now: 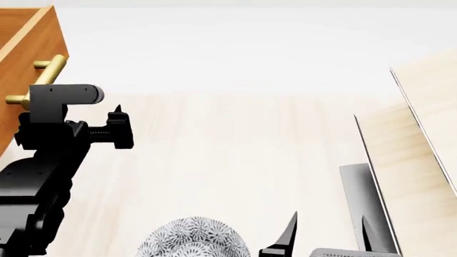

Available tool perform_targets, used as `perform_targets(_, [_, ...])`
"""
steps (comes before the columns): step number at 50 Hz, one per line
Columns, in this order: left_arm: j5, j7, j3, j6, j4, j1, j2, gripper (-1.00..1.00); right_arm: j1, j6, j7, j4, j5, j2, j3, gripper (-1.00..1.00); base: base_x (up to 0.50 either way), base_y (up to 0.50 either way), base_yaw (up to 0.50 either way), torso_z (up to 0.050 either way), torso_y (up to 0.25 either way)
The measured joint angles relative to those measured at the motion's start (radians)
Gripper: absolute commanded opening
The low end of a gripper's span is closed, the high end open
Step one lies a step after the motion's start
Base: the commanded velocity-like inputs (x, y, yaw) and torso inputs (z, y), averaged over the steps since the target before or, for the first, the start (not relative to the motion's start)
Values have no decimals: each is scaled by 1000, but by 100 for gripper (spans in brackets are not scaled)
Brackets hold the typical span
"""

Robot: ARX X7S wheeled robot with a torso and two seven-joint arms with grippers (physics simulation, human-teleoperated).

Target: Close the top drawer of the cabinet.

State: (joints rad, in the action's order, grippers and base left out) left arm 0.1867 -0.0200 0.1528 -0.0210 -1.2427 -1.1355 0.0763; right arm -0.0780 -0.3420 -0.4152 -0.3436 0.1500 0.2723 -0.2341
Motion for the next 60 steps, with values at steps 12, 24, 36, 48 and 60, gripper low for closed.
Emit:
perform_targets(12, [-58,6,-84,3,-48,-30,13,100,-8,2,-3,15,6,1,-1,100,0,0,0,0,0])
perform_targets(24, [-98,19,-158,-6,-66,-46,32,100,-16,2,-7,29,10,0,-5,100,0,0,0,0,1])
perform_targets(36, [-102,34,-221,-29,-66,-61,58,100,-24,1,-11,40,13,-1,-11,100,0,0,0,0,1])
perform_targets(48, [-95,34,-327,-114,-66,-104,115,100,-34,0,-15,51,15,-2,-17,100,0,0,0,0,2])
perform_targets(60, [-96,35,-525,-280,-66,-183,206,100,-42,-3,-18,57,18,0,-21,100,0,0,0,0,0])
